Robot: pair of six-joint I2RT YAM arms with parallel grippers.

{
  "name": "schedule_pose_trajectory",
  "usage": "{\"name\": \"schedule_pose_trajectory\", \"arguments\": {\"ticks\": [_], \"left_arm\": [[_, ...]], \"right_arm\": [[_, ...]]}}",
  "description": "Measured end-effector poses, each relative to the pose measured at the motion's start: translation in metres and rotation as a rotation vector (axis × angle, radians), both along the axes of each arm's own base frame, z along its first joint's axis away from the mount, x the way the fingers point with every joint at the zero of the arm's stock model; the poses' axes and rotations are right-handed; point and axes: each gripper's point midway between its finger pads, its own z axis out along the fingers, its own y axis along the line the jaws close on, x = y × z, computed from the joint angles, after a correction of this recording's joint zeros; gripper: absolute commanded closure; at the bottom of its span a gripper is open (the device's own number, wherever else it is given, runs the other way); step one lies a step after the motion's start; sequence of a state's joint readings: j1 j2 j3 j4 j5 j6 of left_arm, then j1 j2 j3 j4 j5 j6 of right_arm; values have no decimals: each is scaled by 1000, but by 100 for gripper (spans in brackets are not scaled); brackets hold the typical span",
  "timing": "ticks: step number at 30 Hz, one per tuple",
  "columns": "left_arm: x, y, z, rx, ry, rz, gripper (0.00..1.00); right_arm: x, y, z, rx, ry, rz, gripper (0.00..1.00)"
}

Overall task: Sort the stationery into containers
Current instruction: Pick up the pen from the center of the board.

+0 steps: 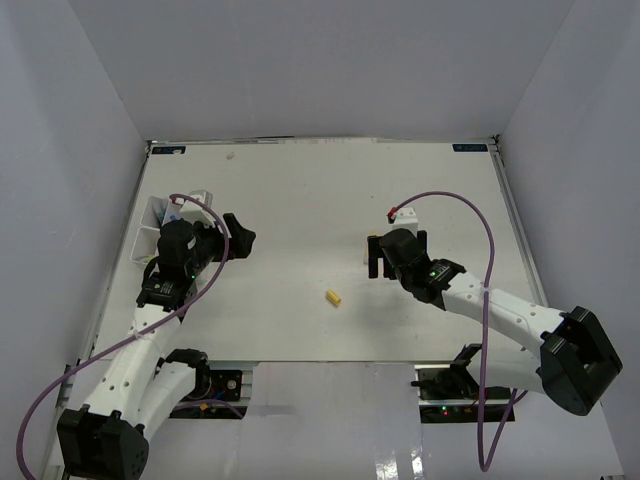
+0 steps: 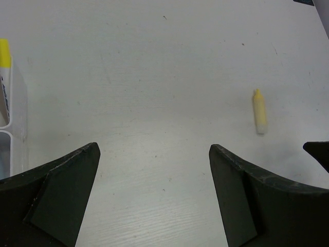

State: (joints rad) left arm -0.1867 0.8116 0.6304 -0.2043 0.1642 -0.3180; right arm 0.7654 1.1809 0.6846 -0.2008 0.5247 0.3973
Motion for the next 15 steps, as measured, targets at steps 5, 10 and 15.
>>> {"name": "schedule_pose_trajectory", "arguments": {"ticks": [5, 10, 15], "left_arm": [[0, 2, -2, 5, 6, 10, 2], [0, 2, -2, 12, 5, 13, 2], [0, 2, -1, 13, 2, 16, 2]], "right_arm": [[0, 1, -4, 1, 13, -10, 4], [6, 8, -10, -9, 37, -15, 3], [11, 16, -15, -6, 60, -14, 2]]}}
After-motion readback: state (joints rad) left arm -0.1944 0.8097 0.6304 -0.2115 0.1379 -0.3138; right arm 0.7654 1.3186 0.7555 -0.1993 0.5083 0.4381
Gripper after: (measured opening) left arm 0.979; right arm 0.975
